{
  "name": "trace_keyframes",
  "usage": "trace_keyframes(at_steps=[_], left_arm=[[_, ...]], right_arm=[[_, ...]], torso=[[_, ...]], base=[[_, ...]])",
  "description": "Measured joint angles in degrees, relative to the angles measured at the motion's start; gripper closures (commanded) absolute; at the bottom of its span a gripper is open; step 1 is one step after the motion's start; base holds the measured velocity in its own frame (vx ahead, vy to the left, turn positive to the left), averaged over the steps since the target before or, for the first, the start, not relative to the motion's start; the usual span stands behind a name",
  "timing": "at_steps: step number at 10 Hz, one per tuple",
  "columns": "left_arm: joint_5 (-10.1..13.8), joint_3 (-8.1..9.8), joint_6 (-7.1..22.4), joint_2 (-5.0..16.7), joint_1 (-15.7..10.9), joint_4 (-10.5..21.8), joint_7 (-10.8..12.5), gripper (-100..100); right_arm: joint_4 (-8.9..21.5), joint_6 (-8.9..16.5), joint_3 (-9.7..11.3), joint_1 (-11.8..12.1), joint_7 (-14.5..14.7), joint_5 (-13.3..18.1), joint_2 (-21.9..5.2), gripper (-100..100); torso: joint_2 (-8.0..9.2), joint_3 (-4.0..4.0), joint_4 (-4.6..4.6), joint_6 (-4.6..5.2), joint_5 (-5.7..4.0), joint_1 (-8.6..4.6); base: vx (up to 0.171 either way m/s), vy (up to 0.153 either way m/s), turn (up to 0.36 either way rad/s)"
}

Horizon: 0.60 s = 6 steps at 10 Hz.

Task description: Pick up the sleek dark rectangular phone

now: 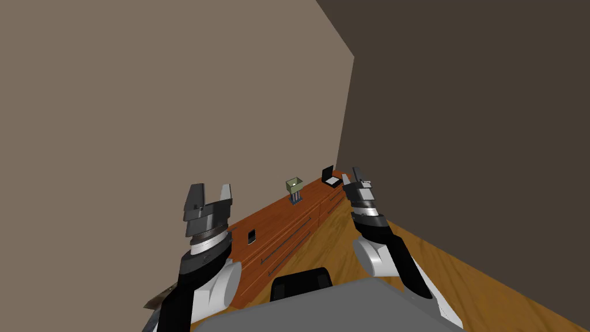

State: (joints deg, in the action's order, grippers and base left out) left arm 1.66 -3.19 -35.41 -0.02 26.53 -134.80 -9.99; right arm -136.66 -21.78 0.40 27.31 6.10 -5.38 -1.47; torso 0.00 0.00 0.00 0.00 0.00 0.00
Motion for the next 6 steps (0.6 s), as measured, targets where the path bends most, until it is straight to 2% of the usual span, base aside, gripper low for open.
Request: trace_keyframes(at_steps=[2, 4, 6], left_arm=[[0.5, -0.11, 0.92, 2.25, 0.28, 0.66, -0.22, -100], [1.49, -0.25, 2.85, 5.15, 1.2, 1.49, -0.62, -100], [3.01, -0.12, 5.35, 8.21, 1.65, 3.64, -1.2, -100]], right_arm=[[0.0, 0.0, 0.0, 0.0, 0.0, 0.0, 0.0, 0], [0.0, 0.0, 0.0, -0.01, 0.0, 0.0, 0.0, 0], [0.0, 0.0, 0.0, -0.01, 0.0, 0.0, 0.0, 0]], torso=[[0.07, 0.04, 0.01, 0.01, 0.0, 0.02], [0.15, 0.08, 0.03, 0.0, 0.01, 0.05], [0.2, 0.12, 0.04, 0.01, 0.01, 0.03]], base=[[-0.028, 0.003, -0.07], [-0.043, 0.007, -0.085], [-0.045, 0.0, -0.097]])
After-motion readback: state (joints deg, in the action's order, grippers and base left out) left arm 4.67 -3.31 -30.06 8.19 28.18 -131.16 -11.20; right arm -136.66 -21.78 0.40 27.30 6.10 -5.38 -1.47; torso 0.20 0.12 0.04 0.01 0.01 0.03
